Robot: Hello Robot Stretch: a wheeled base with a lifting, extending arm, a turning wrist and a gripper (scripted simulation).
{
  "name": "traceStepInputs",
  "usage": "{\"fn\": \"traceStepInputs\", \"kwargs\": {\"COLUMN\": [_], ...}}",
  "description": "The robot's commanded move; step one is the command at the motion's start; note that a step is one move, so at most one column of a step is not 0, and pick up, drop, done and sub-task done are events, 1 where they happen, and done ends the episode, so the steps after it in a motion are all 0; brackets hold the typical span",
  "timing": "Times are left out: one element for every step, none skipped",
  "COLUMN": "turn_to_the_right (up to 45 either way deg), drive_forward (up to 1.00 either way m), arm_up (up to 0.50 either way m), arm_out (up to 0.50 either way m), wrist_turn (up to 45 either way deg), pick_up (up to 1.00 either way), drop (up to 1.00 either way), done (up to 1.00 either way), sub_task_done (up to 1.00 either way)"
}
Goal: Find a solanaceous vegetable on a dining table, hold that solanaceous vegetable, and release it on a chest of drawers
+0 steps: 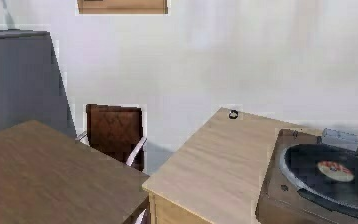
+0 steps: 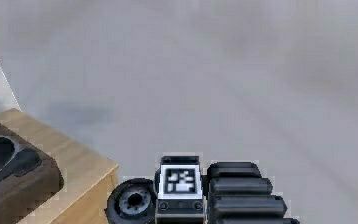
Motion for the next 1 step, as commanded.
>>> {"fn": "traceStepInputs", "kwargs": {"turn_to_the_right": [12.0], "drive_forward": [0.0], "arm_up": [0.0], "arm_out": [0.0], "wrist_turn": [0.0], "pick_up": [0.0], "drop": [0.0], "done": [0.0], "sub_task_done": [0.0]}}
